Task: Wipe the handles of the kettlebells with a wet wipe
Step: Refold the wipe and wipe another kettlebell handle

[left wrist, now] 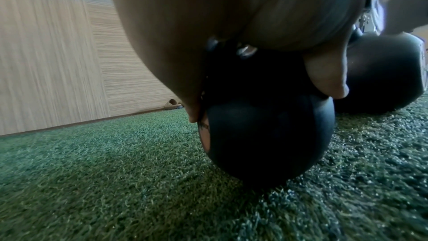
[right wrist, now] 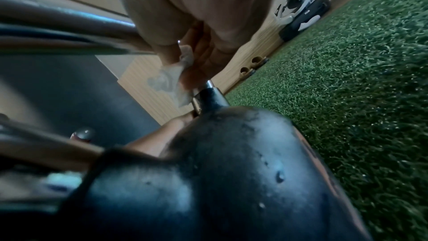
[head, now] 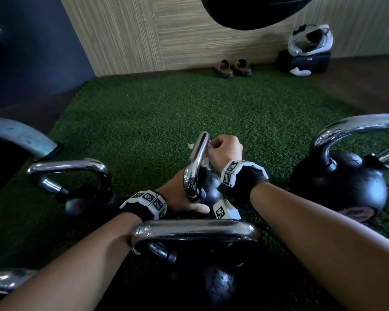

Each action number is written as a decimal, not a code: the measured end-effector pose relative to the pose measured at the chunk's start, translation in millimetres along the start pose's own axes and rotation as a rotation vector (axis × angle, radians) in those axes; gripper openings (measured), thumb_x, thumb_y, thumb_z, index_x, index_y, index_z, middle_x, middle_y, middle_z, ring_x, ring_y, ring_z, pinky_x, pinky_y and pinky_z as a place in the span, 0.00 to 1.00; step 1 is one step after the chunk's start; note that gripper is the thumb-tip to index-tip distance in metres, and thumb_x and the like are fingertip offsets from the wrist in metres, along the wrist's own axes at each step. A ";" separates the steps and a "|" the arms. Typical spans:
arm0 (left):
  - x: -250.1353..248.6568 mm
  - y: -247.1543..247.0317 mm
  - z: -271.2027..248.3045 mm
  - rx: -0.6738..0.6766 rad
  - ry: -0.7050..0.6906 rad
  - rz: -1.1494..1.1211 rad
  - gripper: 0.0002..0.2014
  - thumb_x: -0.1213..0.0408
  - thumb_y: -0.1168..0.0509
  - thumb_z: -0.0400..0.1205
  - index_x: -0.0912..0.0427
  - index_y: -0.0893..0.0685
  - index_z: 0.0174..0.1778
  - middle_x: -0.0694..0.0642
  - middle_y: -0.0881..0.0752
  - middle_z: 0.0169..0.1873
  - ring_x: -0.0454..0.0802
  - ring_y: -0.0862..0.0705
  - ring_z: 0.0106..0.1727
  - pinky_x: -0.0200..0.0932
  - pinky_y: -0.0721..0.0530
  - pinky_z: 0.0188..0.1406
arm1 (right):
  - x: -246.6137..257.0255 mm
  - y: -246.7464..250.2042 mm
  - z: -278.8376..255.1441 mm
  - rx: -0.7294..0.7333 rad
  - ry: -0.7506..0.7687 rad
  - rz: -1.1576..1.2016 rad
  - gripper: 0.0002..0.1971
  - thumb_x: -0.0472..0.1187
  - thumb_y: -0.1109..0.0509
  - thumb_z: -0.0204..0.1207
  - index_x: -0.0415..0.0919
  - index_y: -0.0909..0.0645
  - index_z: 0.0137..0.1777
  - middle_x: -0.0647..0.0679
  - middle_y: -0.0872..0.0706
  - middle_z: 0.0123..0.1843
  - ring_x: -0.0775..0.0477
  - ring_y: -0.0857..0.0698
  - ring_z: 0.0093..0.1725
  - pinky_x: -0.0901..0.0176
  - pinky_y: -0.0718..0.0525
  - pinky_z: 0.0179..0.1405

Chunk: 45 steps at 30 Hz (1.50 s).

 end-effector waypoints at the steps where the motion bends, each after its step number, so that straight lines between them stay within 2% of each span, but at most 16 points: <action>1: -0.1 0.2 -0.8 -0.001 -0.001 0.016 0.22 0.62 0.14 0.70 0.44 0.24 0.36 0.18 0.17 0.35 0.18 0.18 0.42 0.14 0.30 0.50 | -1.5 -1.2 -2.3 0.006 0.006 -0.017 0.07 0.36 0.24 0.73 0.36 0.15 0.34 0.51 0.17 0.29 0.56 0.23 0.29 0.66 0.27 0.23; 4: -6.1 2.0 -2.3 0.003 -0.012 0.072 0.23 0.60 0.14 0.71 0.43 0.26 0.36 0.16 0.18 0.36 0.18 0.19 0.42 0.16 0.30 0.48 | -8.2 -5.1 -7.4 0.014 0.019 -0.061 0.06 0.34 0.26 0.68 0.29 0.15 0.35 0.46 0.17 0.30 0.52 0.24 0.28 0.64 0.28 0.21; 8: -25.0 9.6 -12.3 0.027 -0.019 0.112 0.22 0.61 0.16 0.74 0.38 0.24 0.41 0.13 0.19 0.40 0.12 0.21 0.47 0.15 0.28 0.52 | -4.4 -1.2 -6.8 0.166 0.010 -0.231 0.08 0.32 0.23 0.68 0.39 0.18 0.31 0.48 0.17 0.32 0.50 0.20 0.33 0.65 0.24 0.23; 10: -31.6 12.7 -17.4 0.057 0.028 0.139 0.21 0.64 0.16 0.74 0.41 0.24 0.39 0.24 0.16 0.35 0.10 0.23 0.44 0.24 0.22 0.56 | -6.9 7.4 -8.0 0.280 -0.048 -0.251 0.11 0.33 0.16 0.67 0.40 0.17 0.34 0.48 0.15 0.34 0.51 0.18 0.33 0.65 0.22 0.21; 12: -28.4 18.8 -16.3 0.118 0.038 0.186 0.20 0.70 0.16 0.73 0.48 0.19 0.47 0.29 0.20 0.37 0.15 0.21 0.43 0.18 0.25 0.50 | -9.6 21.2 -7.0 0.315 -0.085 -0.253 0.10 0.35 0.16 0.69 0.39 0.16 0.40 0.46 0.13 0.37 0.52 0.16 0.30 0.69 0.23 0.16; 14: -36.4 29.4 -17.9 0.163 0.095 0.316 0.21 0.73 0.20 0.76 0.54 0.15 0.62 0.38 0.14 0.48 0.32 0.16 0.51 0.14 0.29 0.47 | -4.5 35.8 -1.7 0.240 -0.045 -0.271 0.06 0.35 0.22 0.77 0.39 0.16 0.51 0.43 0.11 0.45 0.54 0.15 0.31 0.72 0.24 0.14; 17: -36.6 58.2 -21.5 0.031 0.254 0.350 0.21 0.72 0.34 0.86 0.54 0.18 0.75 0.50 0.14 0.68 0.55 0.12 0.58 0.41 0.17 0.54 | 14.1 49.6 7.1 0.085 0.078 -0.187 0.08 0.31 0.34 0.82 0.40 0.18 0.58 0.42 0.11 0.50 0.56 0.15 0.31 0.74 0.23 0.17; 20: -47.3 85.3 -25.5 -0.220 0.233 0.144 0.13 0.43 0.35 0.86 0.43 0.11 0.60 0.44 0.08 0.54 0.57 0.08 0.51 0.59 0.10 0.56 | 34.9 50.4 10.8 0.071 0.329 -0.258 0.14 0.34 0.35 0.85 0.42 0.14 0.67 0.42 0.09 0.58 0.53 0.12 0.43 0.75 0.18 0.38; 23: -73.1 84.5 -31.3 -0.181 0.177 0.288 0.34 0.20 0.35 0.67 0.43 0.10 0.53 0.43 0.09 0.43 0.44 0.11 0.44 0.45 0.13 0.44 | 48.3 43.4 7.3 0.285 0.513 -0.381 0.16 0.32 0.33 0.84 0.44 0.11 0.66 0.44 0.08 0.63 0.49 0.10 0.54 0.65 0.13 0.53; 26: -89.9 68.2 -25.9 -0.229 0.142 0.494 0.21 0.36 0.23 0.69 0.51 0.10 0.39 0.45 0.11 0.32 0.45 0.12 0.34 0.37 0.24 0.27 | 51.0 40.2 6.5 0.372 0.629 -0.557 0.14 0.34 0.33 0.80 0.46 0.09 0.60 0.46 0.08 0.56 0.52 0.14 0.51 0.57 0.16 0.60; 29: -86.4 67.7 -17.4 -0.258 0.158 0.547 0.12 0.50 0.22 0.70 0.55 0.12 0.35 0.47 0.11 0.29 0.45 0.13 0.31 0.38 0.23 0.24 | 53.5 43.8 12.4 0.423 0.629 -0.635 0.13 0.35 0.35 0.84 0.47 0.10 0.56 0.50 0.10 0.50 0.50 0.12 0.50 0.64 0.18 0.49; 33: -84.8 90.6 -13.4 -0.105 0.120 0.668 0.17 0.48 0.20 0.71 0.50 0.09 0.52 0.47 0.09 0.41 0.48 0.11 0.43 0.42 0.16 0.39 | 57.3 55.2 16.3 0.457 0.599 -0.745 0.11 0.35 0.32 0.84 0.46 0.10 0.58 0.50 0.11 0.50 0.49 0.11 0.51 0.61 0.16 0.50; 37: -72.5 121.0 -8.7 0.098 0.037 0.662 0.31 0.50 0.18 0.74 0.38 0.17 0.74 0.39 0.10 0.47 0.36 0.13 0.44 0.35 0.21 0.40 | 55.6 68.8 11.5 0.469 0.504 -0.746 0.07 0.37 0.26 0.80 0.47 0.09 0.53 0.50 0.09 0.47 0.49 0.10 0.48 0.58 0.11 0.47; 41: -64.2 140.5 -0.6 0.158 0.049 0.766 0.39 0.47 0.19 0.74 0.30 0.27 0.81 0.42 0.10 0.63 0.41 0.13 0.51 0.43 0.17 0.53 | 55.3 68.8 5.3 0.468 0.420 -0.766 0.10 0.37 0.23 0.75 0.49 0.16 0.35 0.52 0.13 0.37 0.53 0.15 0.36 0.71 0.26 0.26; 43: -61.8 143.1 -1.6 0.137 0.054 0.777 0.39 0.47 0.19 0.74 0.30 0.27 0.81 0.40 0.11 0.67 0.41 0.13 0.53 0.42 0.18 0.53 | 53.9 67.7 0.4 0.459 0.400 -0.765 0.03 0.37 0.21 0.73 0.44 0.12 0.43 0.49 0.11 0.43 0.54 0.14 0.37 0.71 0.26 0.25; 45: -57.6 141.7 -5.4 0.082 0.050 0.761 0.37 0.48 0.20 0.76 0.32 0.26 0.81 0.37 0.11 0.63 0.35 0.17 0.43 0.32 0.24 0.43 | 51.4 65.6 -4.2 0.443 0.397 -0.759 0.12 0.37 0.20 0.73 0.39 0.09 0.56 0.45 0.09 0.49 0.49 0.12 0.41 0.68 0.20 0.29</action>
Point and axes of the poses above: each hand's wrist, its own z-axis towards the middle knuckle, its own y-axis out of the back of the hand, x = y × z, the point moved 1 cm from there along z, towards the middle knuckle
